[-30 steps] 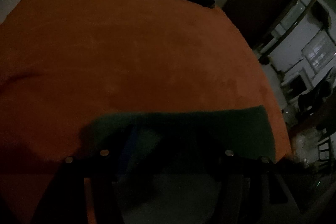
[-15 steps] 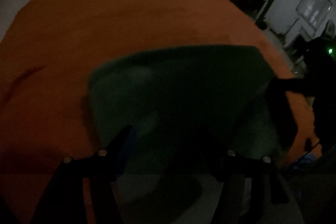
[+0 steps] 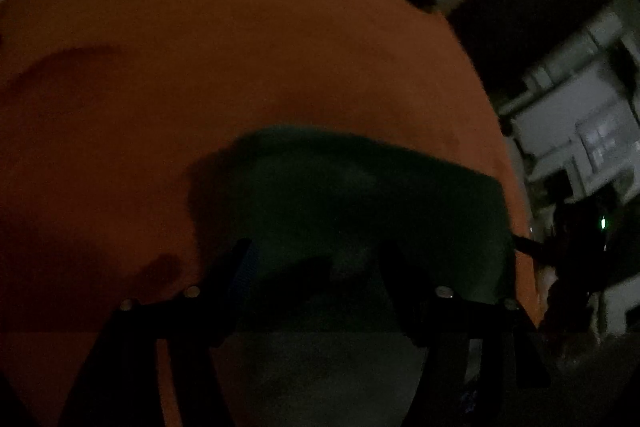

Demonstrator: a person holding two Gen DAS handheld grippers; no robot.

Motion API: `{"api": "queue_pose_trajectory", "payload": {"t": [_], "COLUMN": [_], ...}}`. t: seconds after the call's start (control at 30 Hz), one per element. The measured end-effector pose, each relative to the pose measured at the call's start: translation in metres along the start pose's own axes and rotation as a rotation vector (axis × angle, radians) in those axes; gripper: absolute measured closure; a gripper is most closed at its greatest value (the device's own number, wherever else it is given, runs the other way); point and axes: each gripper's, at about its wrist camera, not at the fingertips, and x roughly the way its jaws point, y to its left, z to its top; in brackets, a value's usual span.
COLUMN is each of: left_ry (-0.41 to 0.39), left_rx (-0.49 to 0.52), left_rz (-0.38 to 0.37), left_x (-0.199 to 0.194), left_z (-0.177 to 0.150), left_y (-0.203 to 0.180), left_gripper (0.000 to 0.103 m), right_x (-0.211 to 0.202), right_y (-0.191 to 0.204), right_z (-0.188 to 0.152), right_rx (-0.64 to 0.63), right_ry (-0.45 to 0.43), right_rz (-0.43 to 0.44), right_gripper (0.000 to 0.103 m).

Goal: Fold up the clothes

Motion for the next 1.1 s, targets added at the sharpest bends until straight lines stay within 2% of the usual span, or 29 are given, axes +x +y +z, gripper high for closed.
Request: {"api": "queue_pose_trajectory", "payload": {"t": [0.03, 0.07, 0.17, 0.23, 0.3, 0.43, 0.5, 0.6, 0.77, 0.83, 0.93, 1.1], "left_ry": [0.01, 0.026, 0.068, 0.067, 0.077, 0.122, 0.14, 0.164, 0.197, 0.21, 0.264, 0.251], "left_rx": [-0.016, -0.027, -0.047, -0.054, -0.033, -0.022, -0.043, -0.056, -0.033, -0.027, -0.109, -0.153], "left_rz": [0.002, -0.008, -0.059, -0.083, -0.119, -0.202, -0.239, -0.274, -0.282, -0.289, -0.39, -0.429], "left_x": [0.003, 0.007, 0.021, 0.029, 0.041, 0.059, 0.067, 0.079, 0.094, 0.1, 0.119, 0.126], "left_z": [-0.001, -0.002, -0.003, -0.003, -0.003, 0.001, 0.006, 0.014, 0.03, 0.037, 0.036, 0.037], "left_y": [0.005, 0.01, 0.019, 0.022, 0.014, 0.003, 0.007, 0.008, 0.0, -0.002, -0.003, -0.011], "left_gripper": [0.036, 0.036, 0.035, 0.035, 0.035, 0.031, 0.028, 0.027, 0.025, 0.025, 0.025, 0.025], "right_x": [0.0, 0.006, 0.026, 0.038, 0.048, 0.07, 0.083, 0.092, 0.094, 0.08, 0.07, 0.063], "right_y": [-0.006, -0.012, -0.027, -0.035, -0.048, -0.048, -0.04, -0.025, -0.024, -0.033, -0.041, -0.054], "right_z": [0.005, 0.009, 0.005, 0.004, 0.007, 0.017, 0.021, 0.025, 0.035, 0.042, 0.045, 0.036], "right_rx": [0.005, 0.016, 0.063, 0.096, 0.163, 0.19, 0.165, 0.144, 0.134, 0.127, 0.154, 0.219], "right_ry": [0.011, 0.035, 0.135, 0.164, 0.203, 0.239, 0.255, 0.266, 0.259, 0.247, 0.248, 0.241], "right_rz": [-0.026, -0.038, 0.072, 0.152, 0.27, 0.343, 0.352, 0.343, 0.334, 0.293, 0.327, 0.373], "right_gripper": [0.032, 0.031, 0.031, 0.03, 0.03, 0.025, 0.015, 0.011, 0.013, 0.013, 0.012, 0.013]}}
